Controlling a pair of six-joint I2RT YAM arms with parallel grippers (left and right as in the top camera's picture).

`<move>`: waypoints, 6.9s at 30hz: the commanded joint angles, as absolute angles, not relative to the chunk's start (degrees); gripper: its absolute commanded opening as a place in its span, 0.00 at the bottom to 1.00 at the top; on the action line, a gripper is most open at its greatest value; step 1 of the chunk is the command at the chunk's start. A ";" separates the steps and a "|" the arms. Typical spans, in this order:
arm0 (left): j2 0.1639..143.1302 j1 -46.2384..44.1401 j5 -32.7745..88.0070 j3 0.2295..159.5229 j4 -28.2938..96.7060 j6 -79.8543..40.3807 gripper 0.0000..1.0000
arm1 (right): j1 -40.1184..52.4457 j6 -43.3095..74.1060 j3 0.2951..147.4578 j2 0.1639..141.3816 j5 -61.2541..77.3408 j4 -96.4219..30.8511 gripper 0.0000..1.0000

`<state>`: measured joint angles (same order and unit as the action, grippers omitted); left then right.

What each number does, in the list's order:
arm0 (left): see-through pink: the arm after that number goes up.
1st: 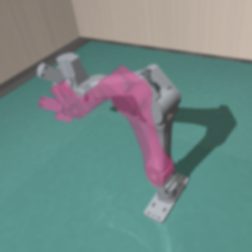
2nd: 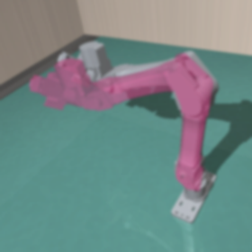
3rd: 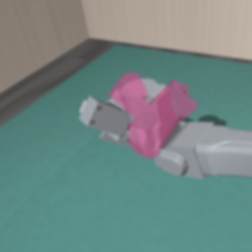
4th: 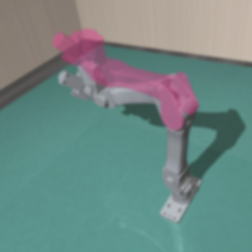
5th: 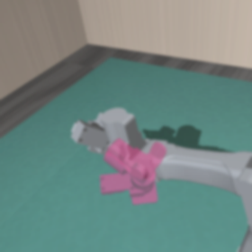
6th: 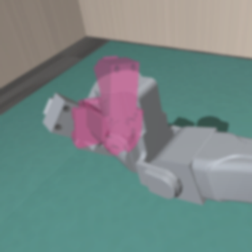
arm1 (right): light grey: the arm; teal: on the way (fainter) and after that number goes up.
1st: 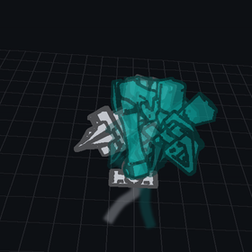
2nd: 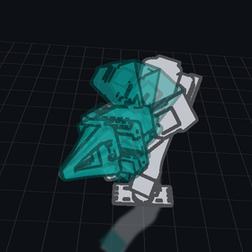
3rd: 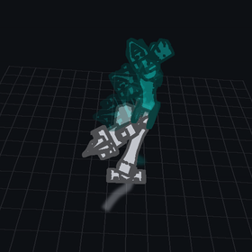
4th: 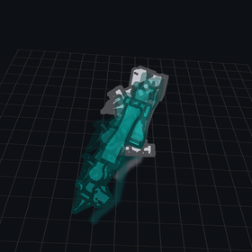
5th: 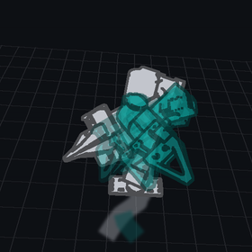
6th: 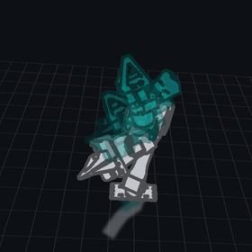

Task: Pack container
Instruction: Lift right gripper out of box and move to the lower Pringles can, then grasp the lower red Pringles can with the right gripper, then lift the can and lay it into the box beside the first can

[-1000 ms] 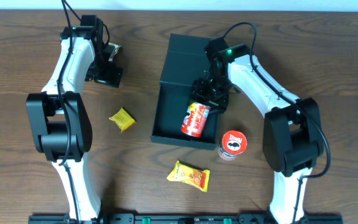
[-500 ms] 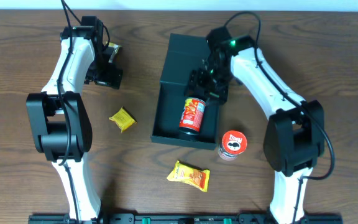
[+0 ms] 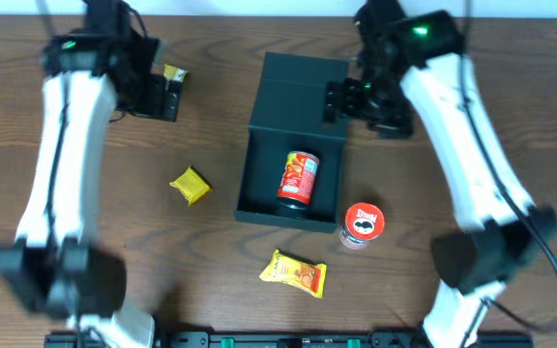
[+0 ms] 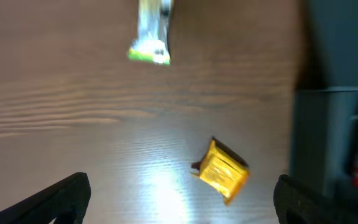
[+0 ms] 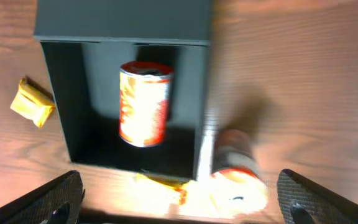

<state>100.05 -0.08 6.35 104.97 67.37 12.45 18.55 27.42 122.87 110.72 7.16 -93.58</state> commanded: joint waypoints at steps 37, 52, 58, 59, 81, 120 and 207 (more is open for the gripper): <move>69.06 -10.57 2.74 61.34 45.78 -0.01 0.96 | 28.95 51.40 59.96 79.85 -1.93 -66.59 0.99; 69.04 -10.57 2.74 61.34 45.32 -0.01 0.96 | 28.91 50.48 51.11 79.85 -3.51 -54.41 0.95; 69.04 -10.57 2.76 61.34 44.93 -0.01 0.96 | 28.91 49.65 50.85 79.85 -4.71 -53.65 0.86; 69.04 -10.57 2.76 61.34 44.86 -0.01 0.96 | 28.91 49.63 50.87 79.85 -4.71 -53.32 0.82; 69.06 -10.57 2.76 61.32 44.56 -0.01 0.96 | 28.91 46.11 61.39 79.83 -2.11 -59.27 0.70; 69.06 -10.57 2.76 61.32 43.00 0.01 0.96 | 25.02 45.12 73.43 91.70 24.93 -59.59 0.64; 69.10 -10.57 2.76 61.32 42.83 0.01 0.96 | 14.72 35.68 81.60 105.65 44.77 -46.96 0.42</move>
